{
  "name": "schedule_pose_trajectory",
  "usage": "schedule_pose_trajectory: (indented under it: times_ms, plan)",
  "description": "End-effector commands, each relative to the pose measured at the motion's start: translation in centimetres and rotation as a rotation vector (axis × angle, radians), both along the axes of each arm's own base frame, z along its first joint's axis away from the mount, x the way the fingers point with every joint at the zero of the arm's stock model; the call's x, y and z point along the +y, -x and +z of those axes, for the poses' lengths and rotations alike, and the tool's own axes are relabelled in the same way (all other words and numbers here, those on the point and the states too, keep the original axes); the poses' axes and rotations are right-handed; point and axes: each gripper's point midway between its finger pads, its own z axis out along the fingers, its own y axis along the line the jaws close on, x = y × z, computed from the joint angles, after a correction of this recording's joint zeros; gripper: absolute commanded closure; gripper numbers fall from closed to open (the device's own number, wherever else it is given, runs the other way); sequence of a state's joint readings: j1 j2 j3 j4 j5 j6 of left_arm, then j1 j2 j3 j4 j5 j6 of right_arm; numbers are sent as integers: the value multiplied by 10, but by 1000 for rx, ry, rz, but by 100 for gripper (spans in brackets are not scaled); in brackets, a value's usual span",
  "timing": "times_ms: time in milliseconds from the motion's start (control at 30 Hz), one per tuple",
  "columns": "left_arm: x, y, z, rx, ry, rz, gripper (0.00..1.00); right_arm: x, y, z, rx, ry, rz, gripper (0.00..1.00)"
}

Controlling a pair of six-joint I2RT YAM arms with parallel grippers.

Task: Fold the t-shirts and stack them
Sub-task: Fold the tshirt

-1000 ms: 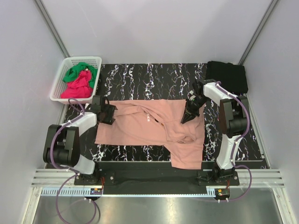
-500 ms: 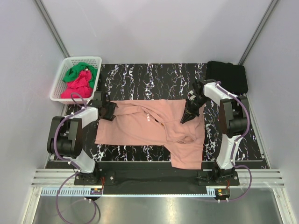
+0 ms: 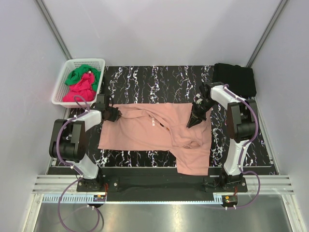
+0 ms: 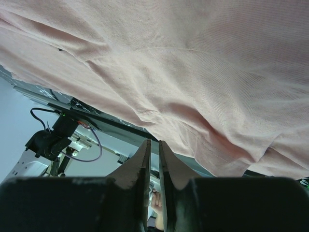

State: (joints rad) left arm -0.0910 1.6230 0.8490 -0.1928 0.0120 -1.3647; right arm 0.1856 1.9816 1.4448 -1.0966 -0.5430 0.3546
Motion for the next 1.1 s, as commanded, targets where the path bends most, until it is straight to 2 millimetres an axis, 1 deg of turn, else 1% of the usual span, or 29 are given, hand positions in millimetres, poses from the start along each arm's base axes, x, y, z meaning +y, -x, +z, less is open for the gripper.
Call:
schedule_pose_trajectory:
  times_ms: [0,67,200,333,533,633,667,700,733,833,967,1067]
  plan:
    - [-4,-16,13,-67,20,-26,94,0,-3,15,-46,-26,2,82]
    - [-8,-16,15,-72,37,-46,100,-2,-5,15,-52,-24,-1,81]
    - [-12,-13,18,-68,65,-70,100,-2,-7,15,-51,-20,-5,81]
    - [-10,-4,25,-41,54,-100,100,-4,-8,11,-45,-12,-5,82]
    - [5,14,23,2,32,-91,100,-6,-11,6,-37,17,-14,82]
    - [18,17,25,10,7,-76,100,-6,-13,7,-40,15,-16,82]
    - [19,19,25,15,1,-85,100,-6,-14,8,-44,12,-12,82]
    - [19,18,28,10,-3,-93,100,-6,-14,7,-40,11,-14,82]
    - [28,19,27,18,-5,-76,100,-4,-14,8,-40,4,-13,82]
    - [32,17,26,33,-7,-99,100,-3,-15,5,-28,-2,-15,82]
    - [31,15,22,53,-8,-151,100,-5,-13,-2,-3,20,-20,83]
    - [35,12,23,56,-17,-171,100,-6,-12,-7,16,27,-24,83]
